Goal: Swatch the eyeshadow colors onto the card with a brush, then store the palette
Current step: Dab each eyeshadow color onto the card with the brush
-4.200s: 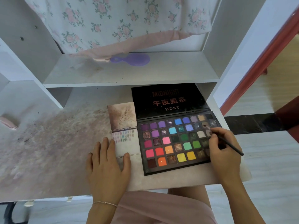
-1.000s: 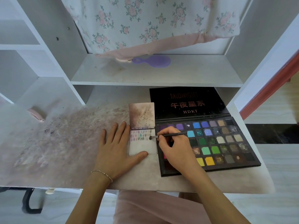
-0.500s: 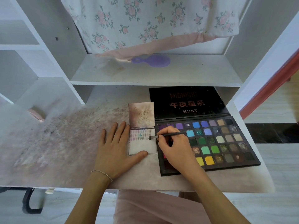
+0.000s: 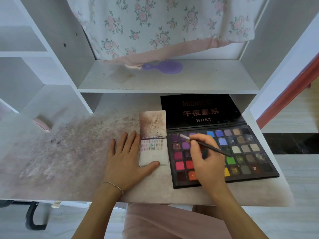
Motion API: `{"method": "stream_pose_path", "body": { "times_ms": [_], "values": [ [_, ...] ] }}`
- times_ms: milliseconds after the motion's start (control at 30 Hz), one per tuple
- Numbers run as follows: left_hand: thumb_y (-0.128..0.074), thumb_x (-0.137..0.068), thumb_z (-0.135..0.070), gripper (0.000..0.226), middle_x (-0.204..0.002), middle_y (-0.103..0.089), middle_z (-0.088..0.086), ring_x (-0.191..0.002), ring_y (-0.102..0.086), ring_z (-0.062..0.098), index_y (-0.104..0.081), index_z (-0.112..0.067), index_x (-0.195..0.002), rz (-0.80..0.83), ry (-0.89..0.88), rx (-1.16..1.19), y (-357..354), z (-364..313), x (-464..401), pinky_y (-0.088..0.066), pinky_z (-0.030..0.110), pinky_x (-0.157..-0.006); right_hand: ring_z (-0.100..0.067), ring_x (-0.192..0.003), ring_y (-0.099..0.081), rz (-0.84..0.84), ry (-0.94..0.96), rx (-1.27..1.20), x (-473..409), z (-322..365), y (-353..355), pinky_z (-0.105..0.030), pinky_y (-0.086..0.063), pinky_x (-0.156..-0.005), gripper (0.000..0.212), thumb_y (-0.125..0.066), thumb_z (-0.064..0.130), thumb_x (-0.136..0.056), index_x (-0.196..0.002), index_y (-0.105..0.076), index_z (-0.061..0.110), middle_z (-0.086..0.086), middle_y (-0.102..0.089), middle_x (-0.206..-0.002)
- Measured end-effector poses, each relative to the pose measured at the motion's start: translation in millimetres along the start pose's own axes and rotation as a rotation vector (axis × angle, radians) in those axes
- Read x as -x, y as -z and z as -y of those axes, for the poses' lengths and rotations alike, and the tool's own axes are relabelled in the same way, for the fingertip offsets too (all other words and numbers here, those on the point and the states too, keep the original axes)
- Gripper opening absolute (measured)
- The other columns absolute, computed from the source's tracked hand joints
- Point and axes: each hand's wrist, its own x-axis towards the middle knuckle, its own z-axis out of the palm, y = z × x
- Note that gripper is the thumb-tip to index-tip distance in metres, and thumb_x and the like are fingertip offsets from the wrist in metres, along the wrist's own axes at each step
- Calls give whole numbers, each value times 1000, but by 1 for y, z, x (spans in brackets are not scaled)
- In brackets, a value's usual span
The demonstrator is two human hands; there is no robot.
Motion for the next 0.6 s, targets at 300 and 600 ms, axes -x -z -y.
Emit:
{"method": "stream_pose_path", "body": {
  "times_ms": [300,600],
  "values": [
    [2,-56,-85,112,-157,1,-4,-144,8,17,-2,-20,-148,5,15,11,0,-4,-3,12,43,-113,-1,-66,-56,-101,-3,53,13,-9,16,-7,-42,-58,22,-49,13,-83,-85,-52,35,5,-58,-78],
    [-1,-55,-87,113,-157,-2,-5,-144,7,15,-5,-21,-147,8,25,77,0,-5,-22,10,44,-114,-6,-81,-57,-31,-17,119,-16,-19,8,-14,-48,-67,34,-52,1,-87,-88,-54,35,9,-58,-85]
  ]
}}
